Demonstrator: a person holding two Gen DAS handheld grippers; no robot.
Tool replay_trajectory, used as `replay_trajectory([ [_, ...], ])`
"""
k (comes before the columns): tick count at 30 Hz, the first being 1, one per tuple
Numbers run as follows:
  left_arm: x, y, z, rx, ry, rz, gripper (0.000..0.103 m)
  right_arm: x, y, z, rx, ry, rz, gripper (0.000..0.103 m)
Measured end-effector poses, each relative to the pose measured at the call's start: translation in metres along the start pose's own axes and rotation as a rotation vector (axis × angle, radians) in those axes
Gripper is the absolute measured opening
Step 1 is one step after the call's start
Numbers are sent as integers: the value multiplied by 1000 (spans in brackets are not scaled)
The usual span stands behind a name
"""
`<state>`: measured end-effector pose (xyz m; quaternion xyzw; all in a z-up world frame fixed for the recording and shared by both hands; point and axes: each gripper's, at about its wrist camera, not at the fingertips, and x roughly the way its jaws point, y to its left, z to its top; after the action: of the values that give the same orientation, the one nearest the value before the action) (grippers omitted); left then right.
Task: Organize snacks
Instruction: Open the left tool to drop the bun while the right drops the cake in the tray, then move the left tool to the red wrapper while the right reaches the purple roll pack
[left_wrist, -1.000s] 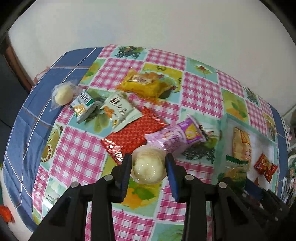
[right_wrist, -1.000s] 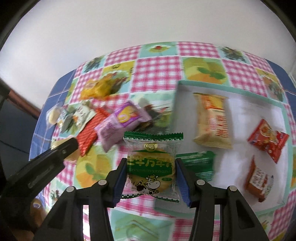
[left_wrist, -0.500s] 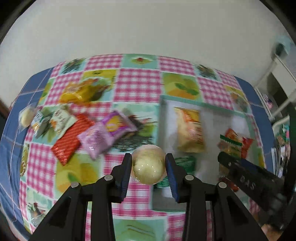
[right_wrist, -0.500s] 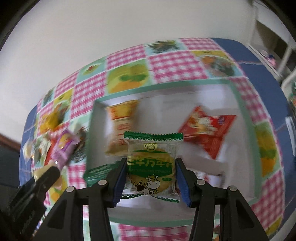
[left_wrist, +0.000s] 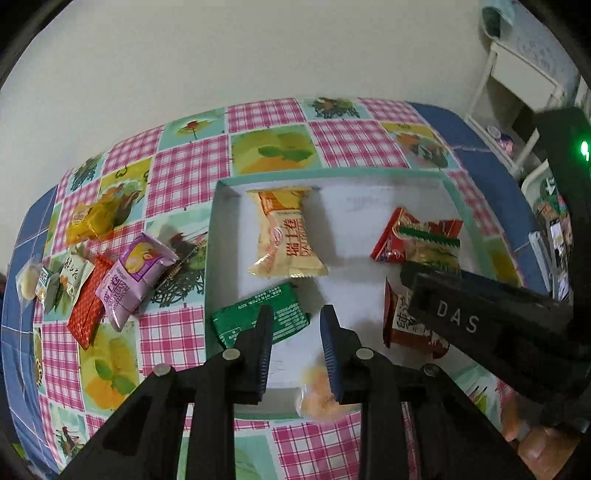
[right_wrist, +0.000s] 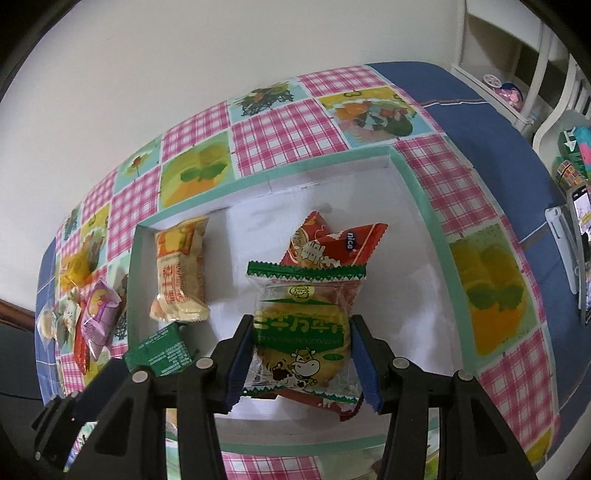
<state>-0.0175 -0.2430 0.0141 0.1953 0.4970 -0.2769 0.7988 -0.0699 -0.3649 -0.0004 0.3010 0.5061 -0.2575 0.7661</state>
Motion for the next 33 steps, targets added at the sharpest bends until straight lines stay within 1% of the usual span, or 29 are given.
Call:
replay_trajectory([
  [4,4,2,-1,-1,16,14,27,1,4,-1,-7,4,5,54],
  [6,5,7,-2,-7,23,18,27,2,7,-2,-15,6,7,55],
  [11,11,23,-3,-65,49,40,27,4,15,-3,-35,19,18,55],
  [13,12,30,-3,-87,56,49,27,4,17,-3,-42,23,19,57],
  [14,12,34,-3,-100,59,53,29,3,17,-3,-44,23,18,59],
  [16,13,39,-3,-117,65,58,36,2,18,-3,-47,19,17,63],
  [18,14,46,-4,-140,70,68,50,0,20,-3,-50,16,13,65],
  [19,15,49,-4,-149,72,72,52,-1,21,-4,-52,15,10,65],
  [21,16,59,-4,-180,74,93,64,-2,23,-4,-60,15,4,66],
  [22,16,63,-4,-194,75,104,67,-3,26,-5,-71,14,1,66],
  [23,16,71,-4,-219,75,119,73,-4,29,-5,-81,13,0,69],
  [25,15,85,-5,-268,73,143,77,-6,36,-7,-107,10,-1,72],
  [26,14,93,-6,-290,72,152,81,-6,39,-8,-118,8,-3,74],
  [28,13,106,-8,-330,66,176,85,-7,46,-10,-140,3,-12,79],
  [31,12,124,-10,-377,60,210,86,-6,57,-14,-176,4,-15,82],
  [32,12,131,-12,-394,57,222,90,-6,61,-16,-188,5,-13,83],
  [33,11,136,-13,-406,54,232,97,-5,64,-17,-197,5,-11,83],
])
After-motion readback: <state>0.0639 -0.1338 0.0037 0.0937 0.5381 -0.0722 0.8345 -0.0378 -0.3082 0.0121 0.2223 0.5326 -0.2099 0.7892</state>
